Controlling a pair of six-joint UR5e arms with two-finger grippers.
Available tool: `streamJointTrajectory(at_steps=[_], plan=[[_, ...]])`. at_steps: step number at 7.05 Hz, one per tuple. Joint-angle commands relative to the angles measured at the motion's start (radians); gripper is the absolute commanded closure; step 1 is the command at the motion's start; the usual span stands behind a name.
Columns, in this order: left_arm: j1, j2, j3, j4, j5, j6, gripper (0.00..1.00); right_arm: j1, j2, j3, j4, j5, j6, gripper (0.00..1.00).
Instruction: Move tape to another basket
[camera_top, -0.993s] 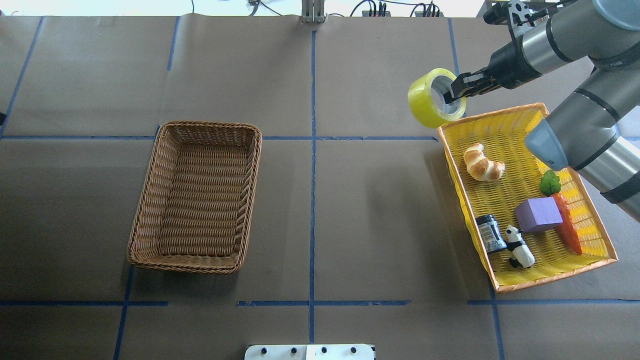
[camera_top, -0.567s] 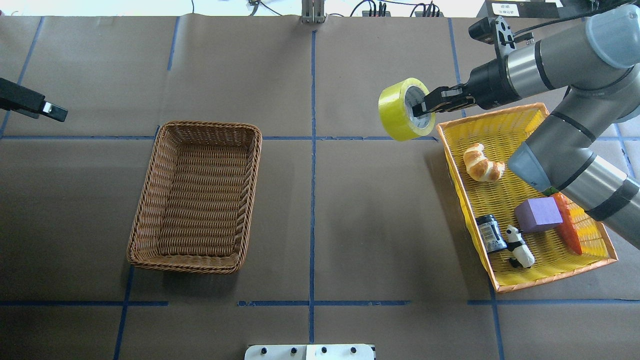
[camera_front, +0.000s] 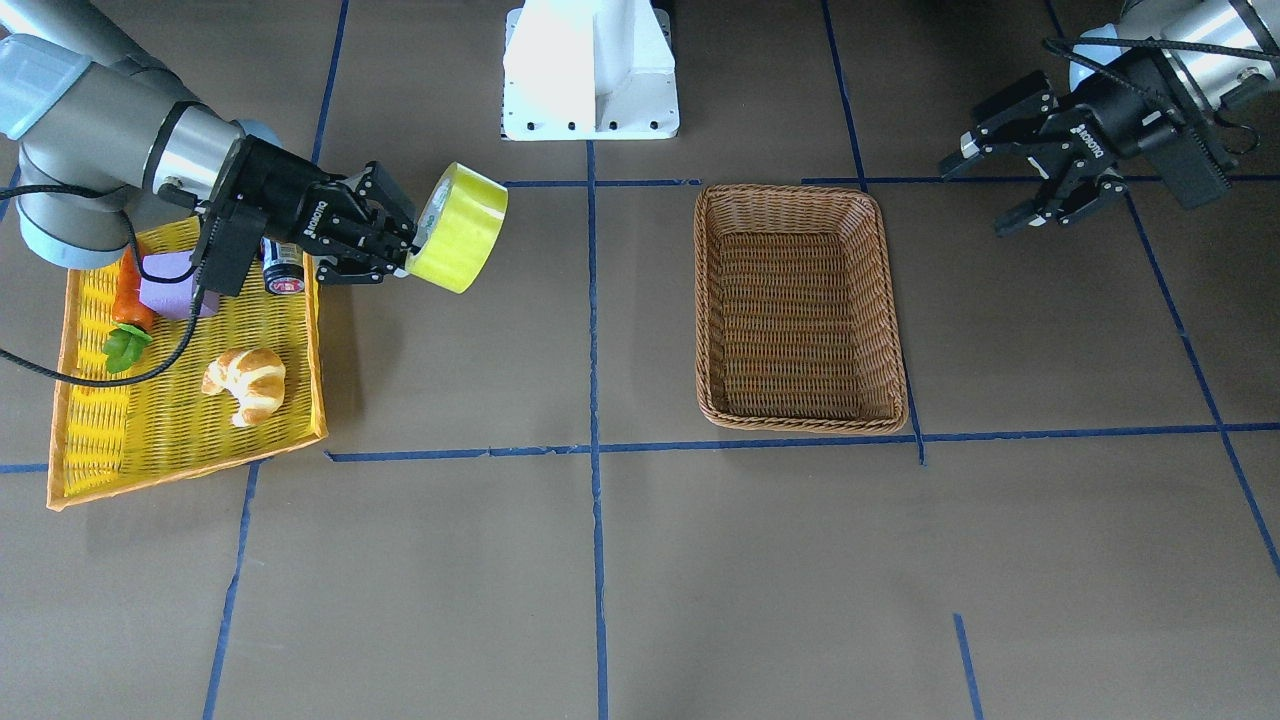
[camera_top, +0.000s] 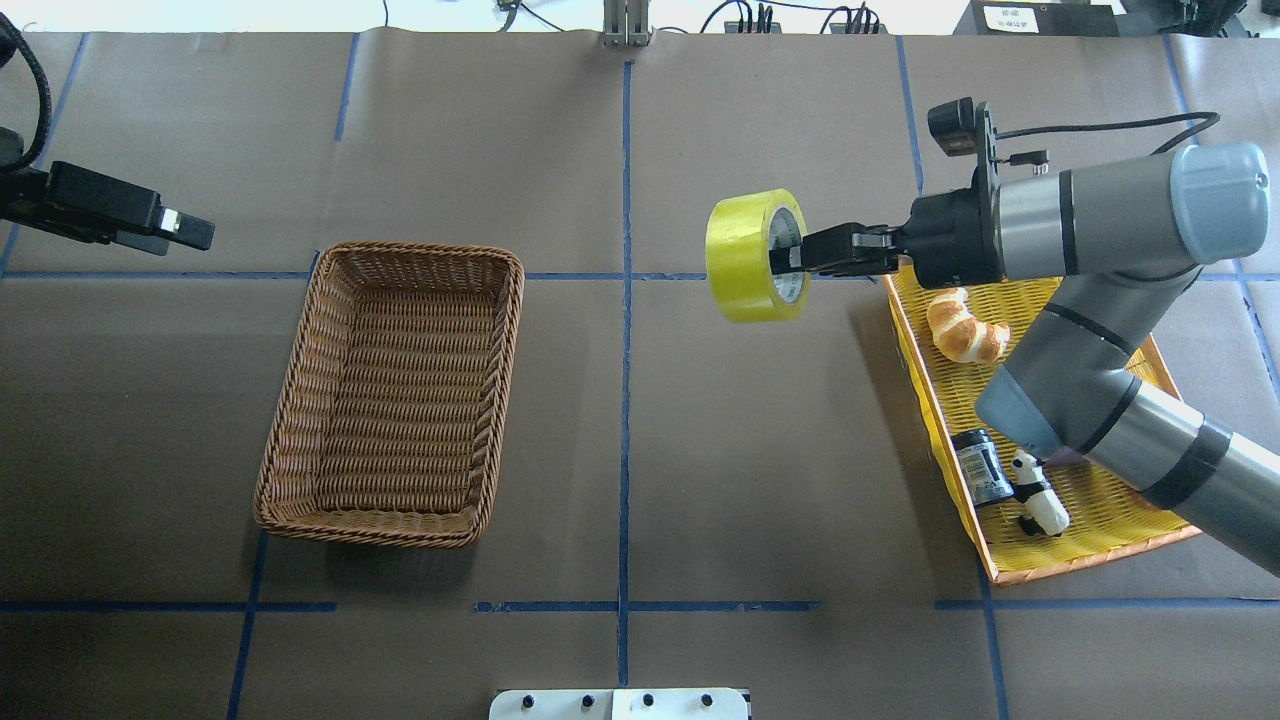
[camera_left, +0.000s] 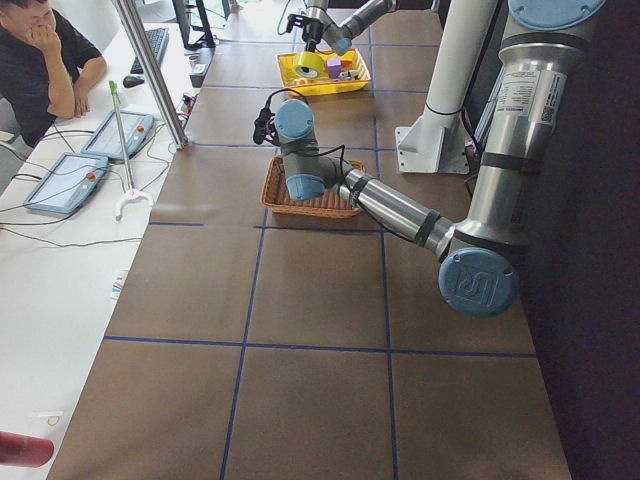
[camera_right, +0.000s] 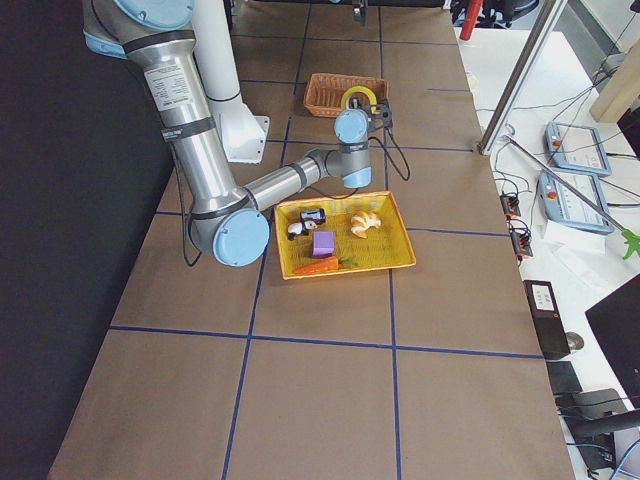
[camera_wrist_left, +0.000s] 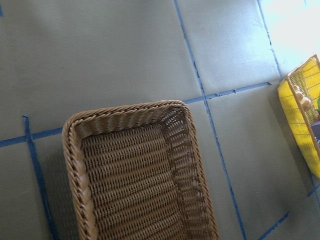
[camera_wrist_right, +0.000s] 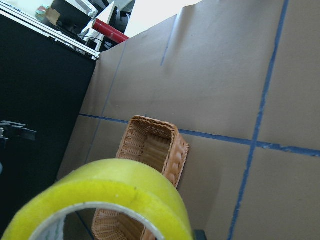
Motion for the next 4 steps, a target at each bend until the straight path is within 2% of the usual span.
streamJointTrajectory(at_steps=[1, 3, 4], plan=[[0.110, -0.046, -0.001, -0.262, 0.159, -0.375, 0.00, -0.054, -0.011, 0.021, 0.071, -0.063, 0.032, 1.00], [0.156, -0.113, -0.010, -0.378, 0.213, -0.620, 0.00, -0.087, -0.017, 0.103, 0.072, -0.097, 0.123, 1.00], [0.187, -0.124, -0.050, -0.388, 0.257, -0.694, 0.00, -0.112, -0.017, 0.137, 0.072, -0.120, 0.146, 1.00]])
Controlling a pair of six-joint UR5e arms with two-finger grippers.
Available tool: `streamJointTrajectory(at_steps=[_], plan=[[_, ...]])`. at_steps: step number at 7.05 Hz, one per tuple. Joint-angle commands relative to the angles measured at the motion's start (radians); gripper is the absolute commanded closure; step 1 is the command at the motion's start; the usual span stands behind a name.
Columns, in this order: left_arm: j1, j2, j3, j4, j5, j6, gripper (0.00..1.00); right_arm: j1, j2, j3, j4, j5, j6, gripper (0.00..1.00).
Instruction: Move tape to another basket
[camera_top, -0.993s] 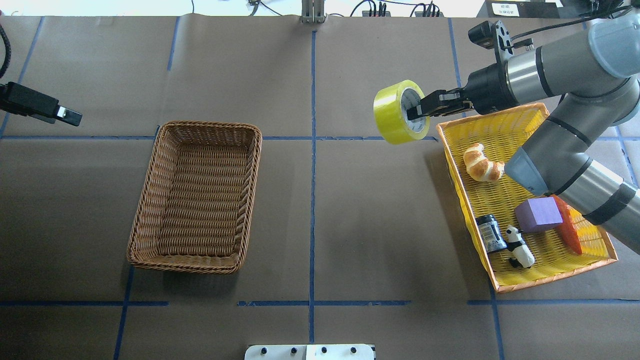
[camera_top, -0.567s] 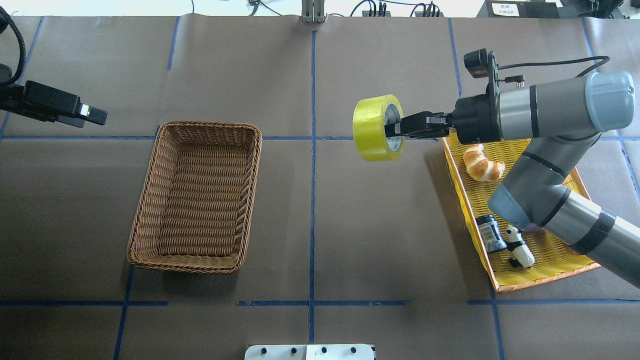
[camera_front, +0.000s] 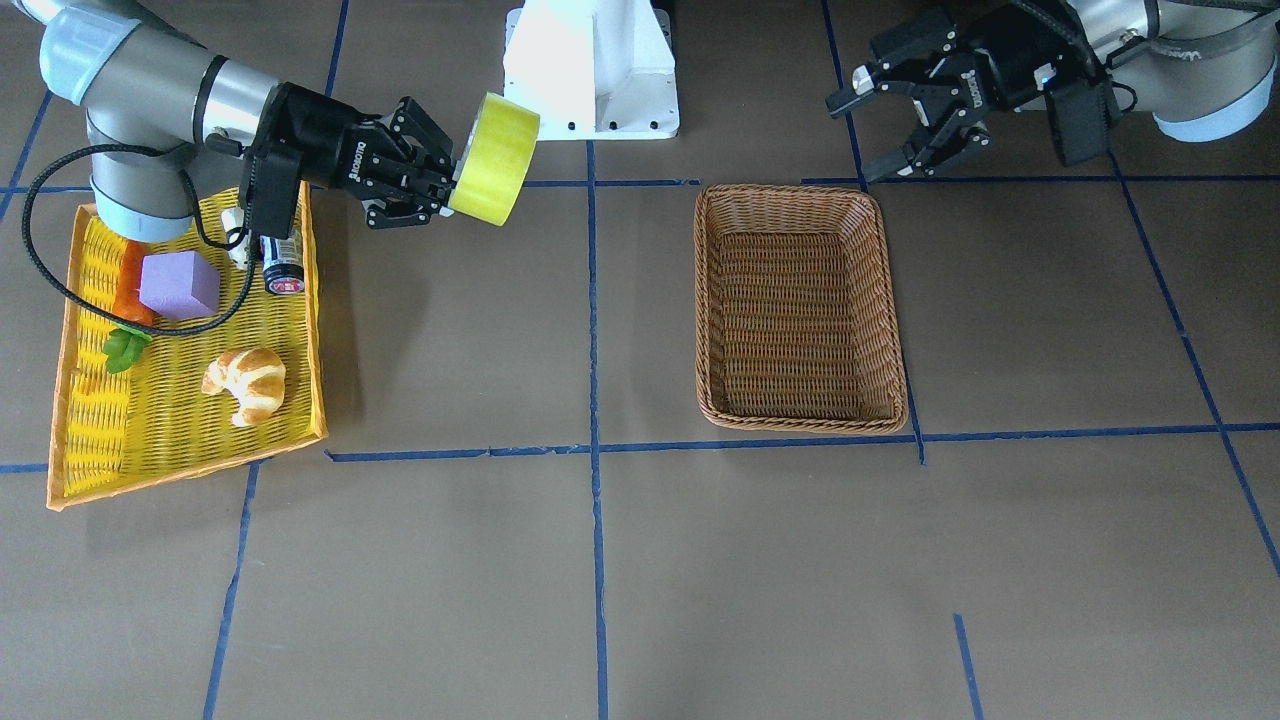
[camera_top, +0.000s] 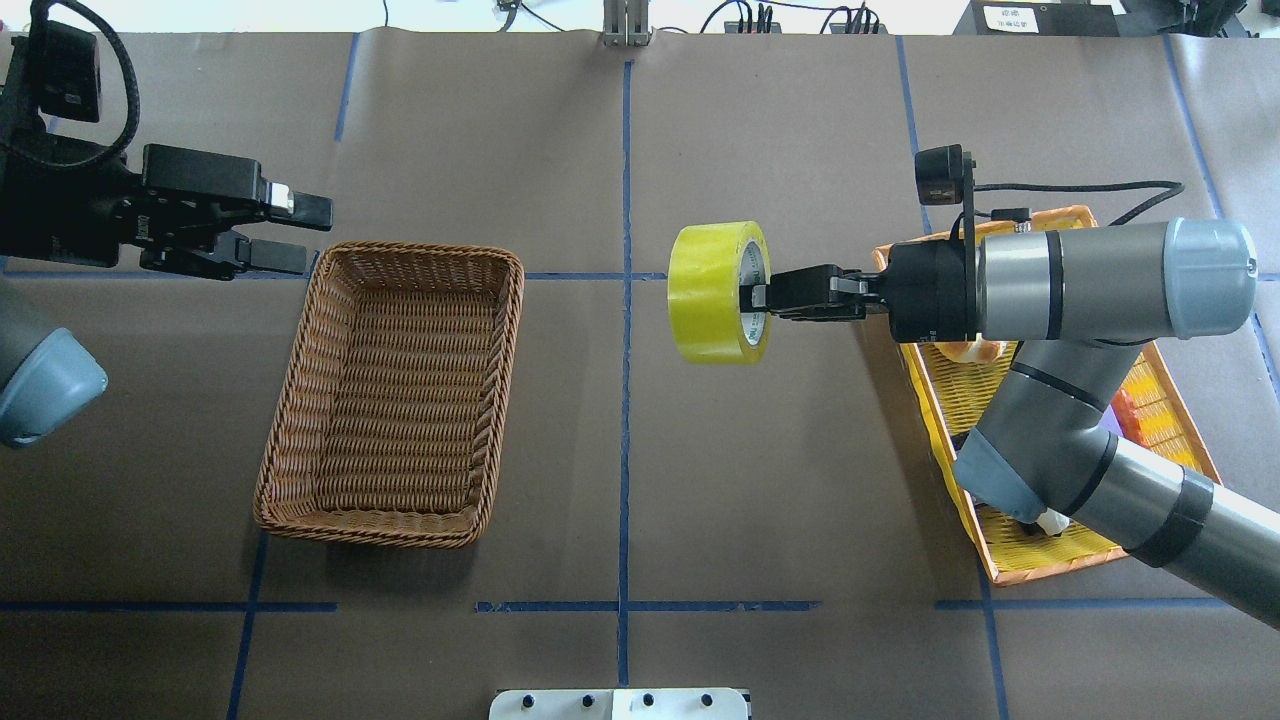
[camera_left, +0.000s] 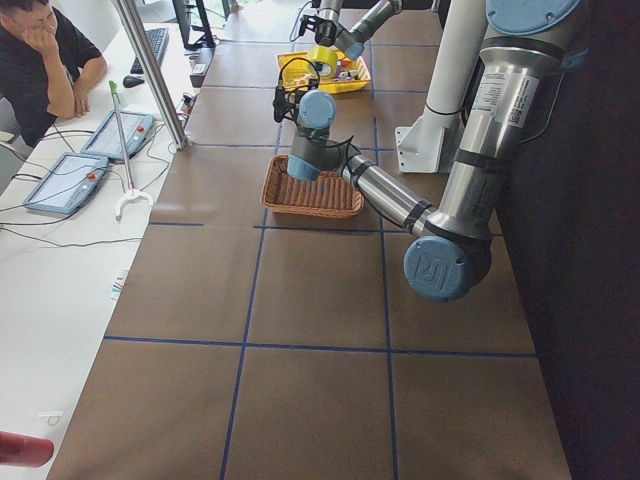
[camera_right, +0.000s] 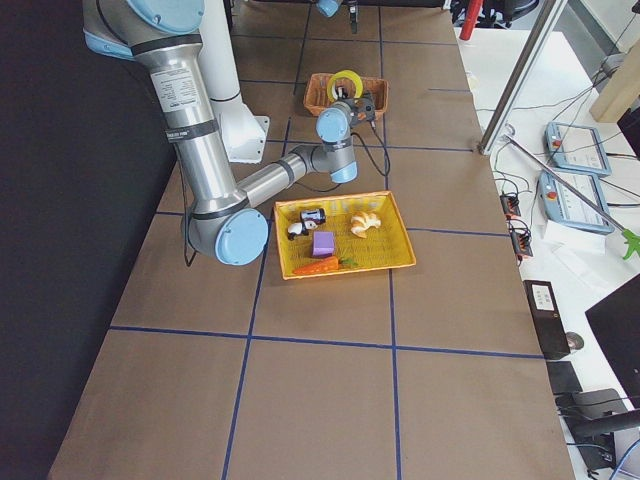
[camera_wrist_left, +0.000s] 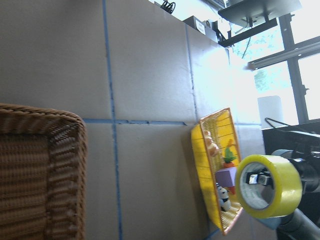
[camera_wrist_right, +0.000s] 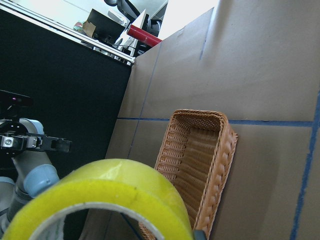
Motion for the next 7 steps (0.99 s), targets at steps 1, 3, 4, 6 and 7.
streamJointTrajectory(at_steps=[1, 3, 4, 6, 7], plan=[[0.107, -0.022, -0.091, -0.034, 0.111, -0.150, 0.00, -0.054, -0.001, 0.080, 0.009, -0.064, 0.068, 1.00], [0.169, -0.042, -0.132, -0.106, 0.184, -0.281, 0.00, -0.154, -0.048, 0.082, 0.190, -0.176, 0.083, 1.00], [0.195, -0.065, -0.133, -0.133, 0.267, -0.329, 0.00, -0.180, -0.052, 0.085, 0.219, -0.199, 0.084, 1.00], [0.304, -0.096, -0.127, -0.178, 0.397, -0.332, 0.00, -0.235, -0.049, 0.122, 0.219, -0.202, 0.111, 1.00], [0.336, -0.116, -0.119, -0.180, 0.399, -0.331, 0.00, -0.240, -0.043, 0.137, 0.217, -0.202, 0.154, 1.00]])
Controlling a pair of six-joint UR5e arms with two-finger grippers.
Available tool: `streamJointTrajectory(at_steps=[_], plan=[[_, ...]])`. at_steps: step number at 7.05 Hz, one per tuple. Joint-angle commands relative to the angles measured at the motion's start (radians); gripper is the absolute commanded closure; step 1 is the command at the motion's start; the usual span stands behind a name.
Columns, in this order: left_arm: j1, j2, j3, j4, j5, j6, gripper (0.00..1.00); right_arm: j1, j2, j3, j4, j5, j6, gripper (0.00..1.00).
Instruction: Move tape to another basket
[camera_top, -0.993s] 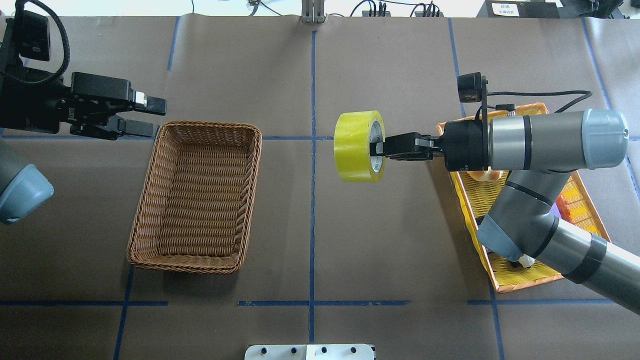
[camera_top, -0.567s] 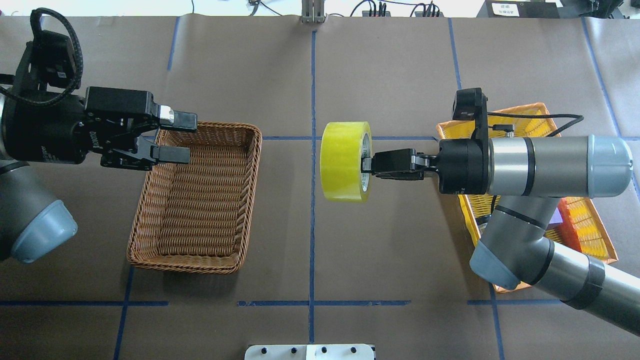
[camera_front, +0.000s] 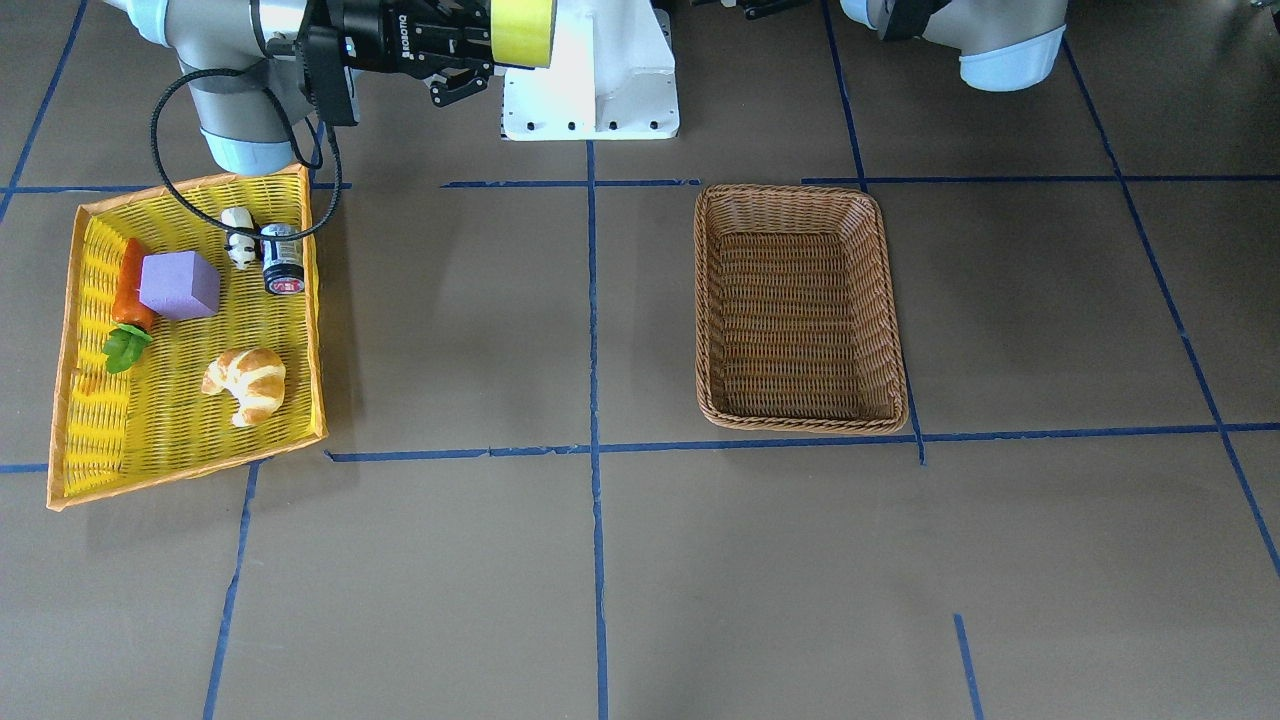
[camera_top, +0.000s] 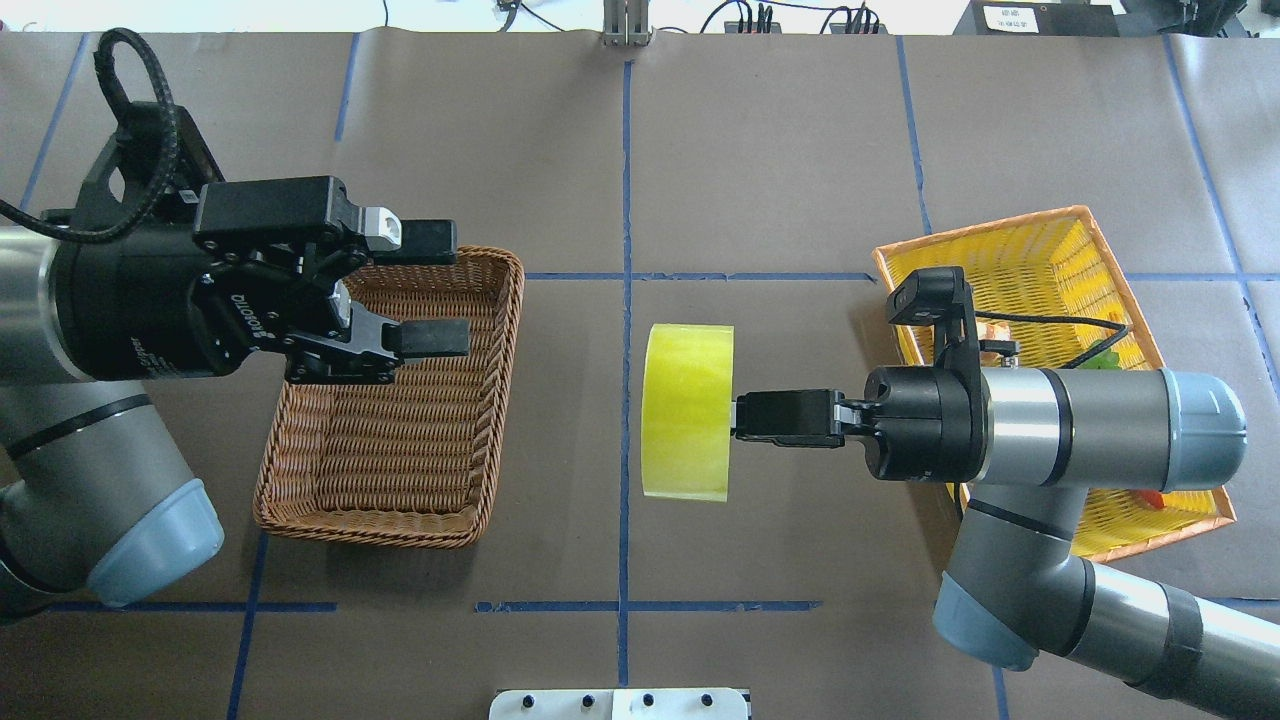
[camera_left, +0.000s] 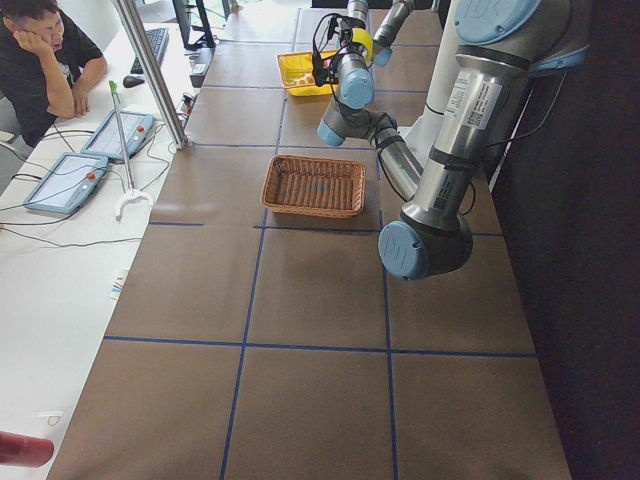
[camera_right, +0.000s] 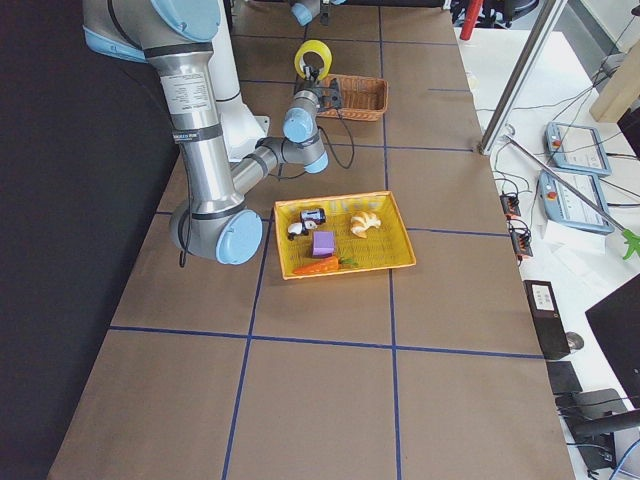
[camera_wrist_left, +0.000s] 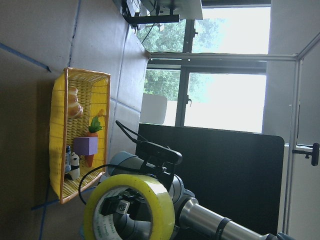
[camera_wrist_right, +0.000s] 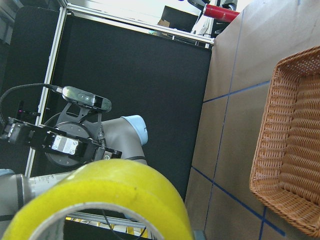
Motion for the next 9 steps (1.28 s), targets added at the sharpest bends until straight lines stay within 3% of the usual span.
streamJointTrajectory(at_steps=[1, 3, 5, 7, 9], plan=[[0.071, -0.025, 0.010, -0.011, 0.027, -0.002, 0.00, -0.017, 0.009, 0.020, -0.001, -0.002, 0.040, 1.00], [0.123, -0.048, 0.015, -0.009, 0.035, 0.000, 0.00, -0.019, 0.014, 0.024, -0.008, -0.002, 0.040, 1.00], [0.197, -0.060, 0.015, -0.005, 0.128, 0.004, 0.00, -0.019, 0.014, 0.024, -0.008, -0.002, 0.040, 1.00], [0.220, -0.090, 0.017, 0.004, 0.189, 0.004, 0.00, -0.020, 0.014, 0.025, -0.010, -0.002, 0.040, 1.00], [0.225, -0.092, 0.017, 0.008, 0.194, 0.004, 0.00, -0.028, 0.014, 0.025, -0.011, -0.008, 0.040, 1.00]])
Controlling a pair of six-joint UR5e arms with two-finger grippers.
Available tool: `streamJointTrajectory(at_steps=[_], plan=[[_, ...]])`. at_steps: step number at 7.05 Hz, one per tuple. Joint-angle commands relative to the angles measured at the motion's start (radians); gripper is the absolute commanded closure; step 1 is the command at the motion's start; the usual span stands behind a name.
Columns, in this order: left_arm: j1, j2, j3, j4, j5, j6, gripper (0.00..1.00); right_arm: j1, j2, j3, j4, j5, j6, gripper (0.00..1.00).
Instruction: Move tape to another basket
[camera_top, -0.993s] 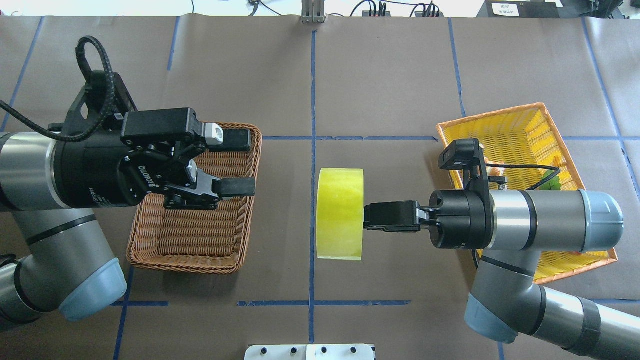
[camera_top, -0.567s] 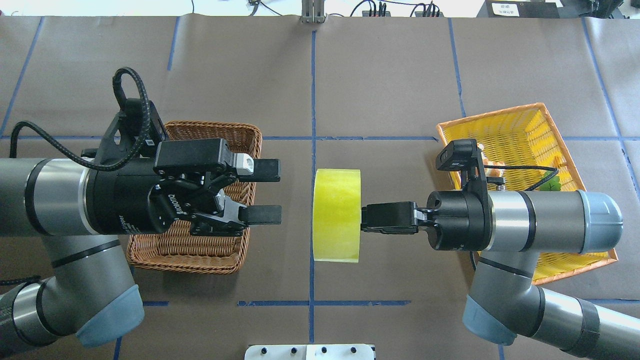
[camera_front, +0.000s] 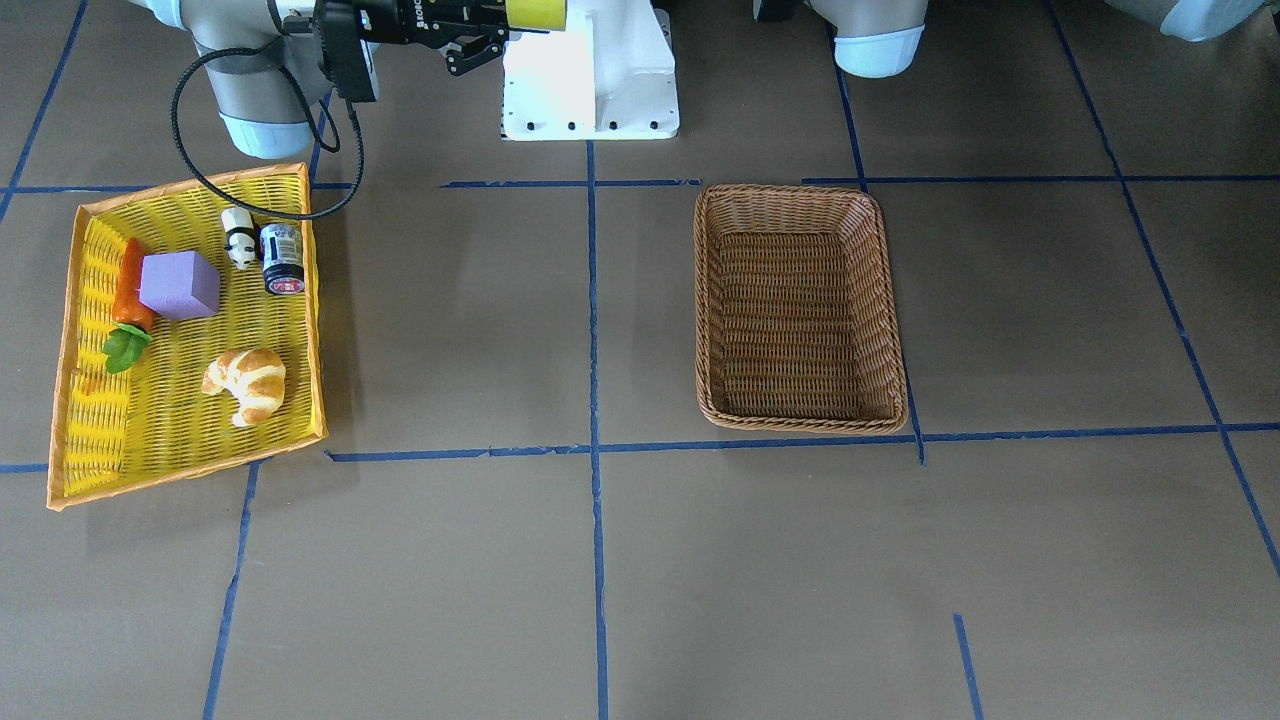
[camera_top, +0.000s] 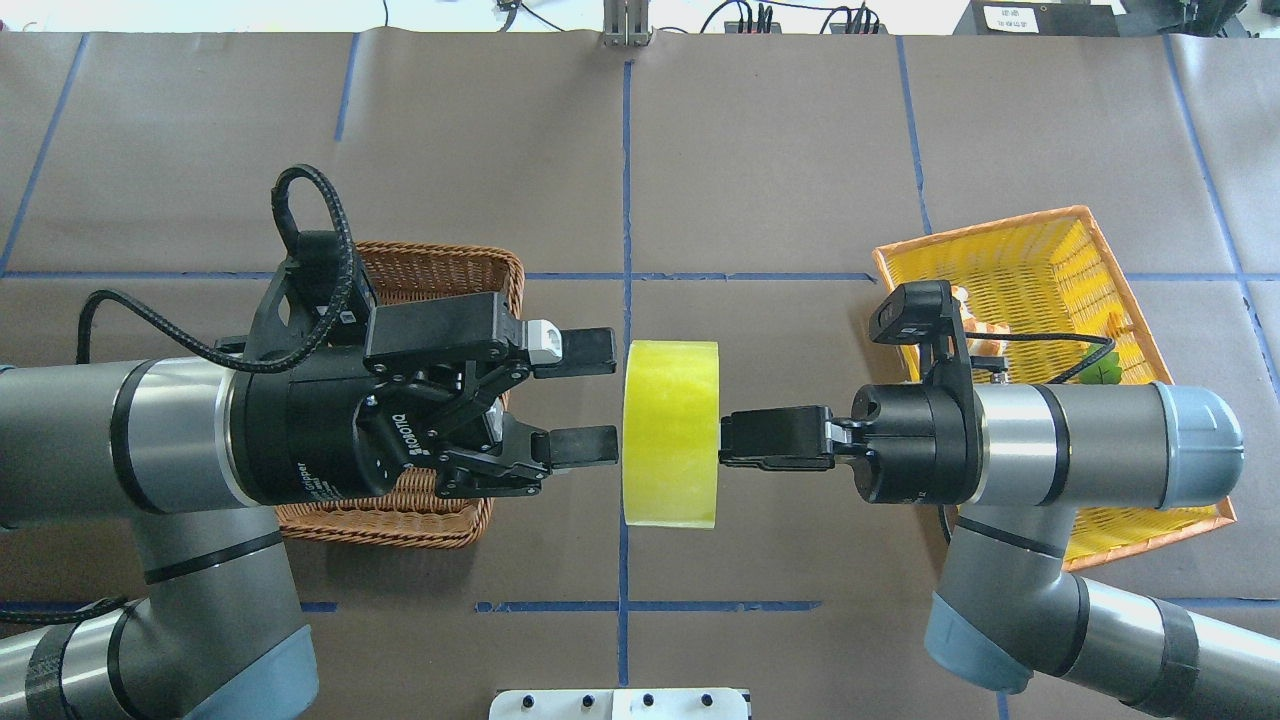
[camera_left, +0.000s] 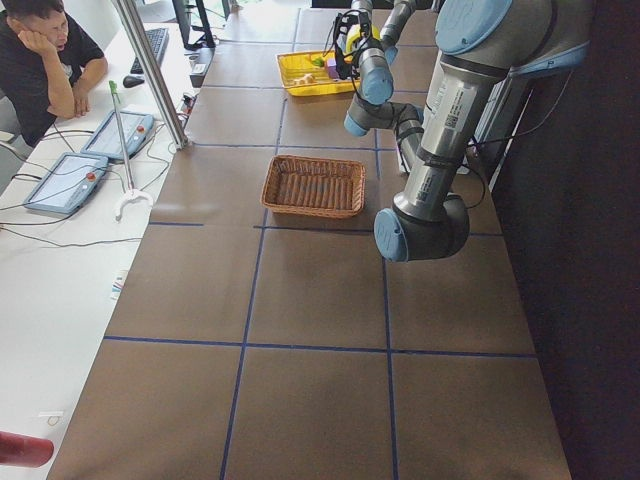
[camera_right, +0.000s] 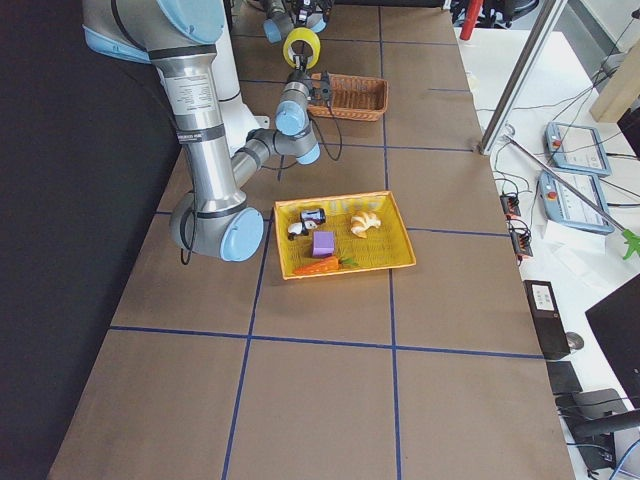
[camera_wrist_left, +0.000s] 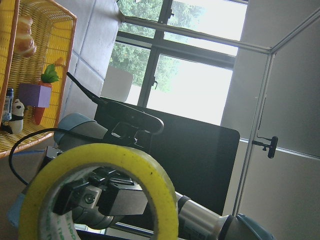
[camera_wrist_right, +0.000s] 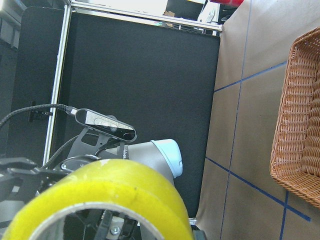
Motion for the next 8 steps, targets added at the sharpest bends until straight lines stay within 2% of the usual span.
streamJointTrajectory(at_steps=[1, 3, 8], plan=[[0.020, -0.018, -0.001, 0.005, 0.033, 0.000, 0.00, -0.007, 0.000, 0.000, -0.001, -0.013, -0.001, 1.00], [0.075, -0.021, 0.004, 0.005, 0.100, 0.005, 0.00, -0.010, 0.002, 0.002, -0.001, -0.013, -0.001, 1.00], [0.078, -0.057, 0.053, 0.004, 0.106, 0.008, 0.00, -0.030, 0.015, 0.002, -0.003, -0.021, -0.001, 0.99]])
